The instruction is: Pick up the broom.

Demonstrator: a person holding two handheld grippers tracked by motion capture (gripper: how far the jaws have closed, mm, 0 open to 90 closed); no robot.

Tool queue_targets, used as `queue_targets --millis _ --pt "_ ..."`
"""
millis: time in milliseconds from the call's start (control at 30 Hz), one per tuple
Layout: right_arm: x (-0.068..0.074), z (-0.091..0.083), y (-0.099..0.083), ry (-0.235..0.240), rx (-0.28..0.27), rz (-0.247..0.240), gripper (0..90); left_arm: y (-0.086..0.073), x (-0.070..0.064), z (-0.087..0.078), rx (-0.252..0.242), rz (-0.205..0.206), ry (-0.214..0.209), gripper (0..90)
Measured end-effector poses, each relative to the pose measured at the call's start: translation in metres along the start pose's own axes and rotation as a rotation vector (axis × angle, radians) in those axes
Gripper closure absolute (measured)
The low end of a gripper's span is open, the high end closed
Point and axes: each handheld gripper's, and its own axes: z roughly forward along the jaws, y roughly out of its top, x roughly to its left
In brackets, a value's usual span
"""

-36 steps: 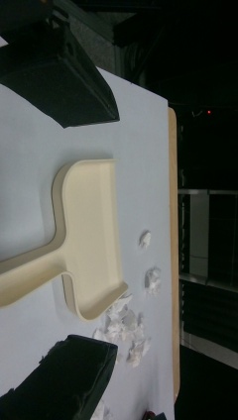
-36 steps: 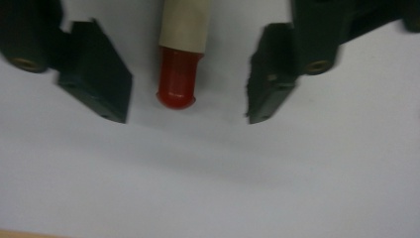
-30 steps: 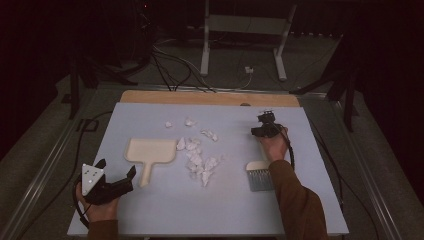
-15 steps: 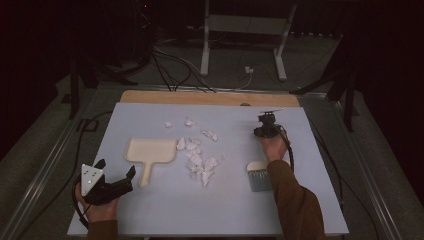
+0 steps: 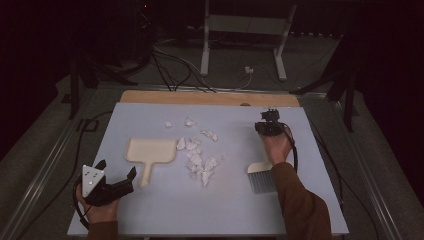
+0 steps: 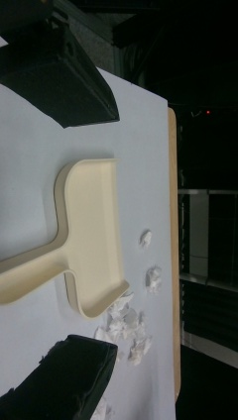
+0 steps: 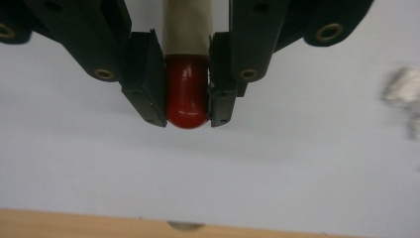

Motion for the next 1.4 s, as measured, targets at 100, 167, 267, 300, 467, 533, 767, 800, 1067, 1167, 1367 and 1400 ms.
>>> queue_targets --millis 100,167,267,300,467,533,767,800,1067,1167,1367,1400 --pt "0.003 -0.008 0.001 0.017 -0.024 -0.014 70.4 0.0 -0.002 0.001 0.0 -0.001 -0.004 0.6" --pt "0.005 -0.016 0.002 0.031 -0.049 -0.023 70.5 0.001 -0.004 0.001 0.003 0.001 -0.005 0.6" --pt "0.009 -0.027 0.004 0.044 -0.077 -0.039 70.5 0.002 -0.008 0.0 0.005 0.001 -0.004 0.6" --pt "0.01 -0.029 0.004 0.048 -0.083 -0.045 70.5 0.003 -0.009 0.0 0.003 0.005 -0.004 0.6" --pt "0.011 -0.042 0.004 0.067 -0.116 -0.044 70.5 0.009 -0.017 0.001 0.0 0.014 -0.026 0.6" --pt "0.012 -0.046 0.004 0.08 -0.131 -0.045 70.5 0.011 -0.022 0.003 0.006 0.028 -0.031 0.6" --pt "0.016 -0.061 0.002 0.121 -0.176 -0.046 70.6 0.02 -0.037 0.006 -0.007 0.041 -0.073 0.6" --pt "0.017 -0.063 0.002 0.125 -0.182 -0.049 70.6 0.021 -0.039 0.006 -0.009 0.041 -0.078 0.6" --pt "0.026 -0.078 0.003 0.156 -0.225 -0.065 70.7 0.03 -0.063 0.018 -0.014 0.043 -0.143 0.6" --pt "0.031 -0.084 0.004 0.17 -0.247 -0.072 70.7 0.034 -0.074 0.024 -0.026 0.043 -0.177 0.6" --pt "0.036 -0.091 0.005 0.189 -0.267 -0.079 70.7 0.037 -0.095 0.036 -0.028 0.059 -0.236 1.0" --pt "0.037 -0.092 0.005 0.193 -0.271 -0.08 70.7 0.038 -0.099 0.038 -0.026 0.065 -0.244 1.0"
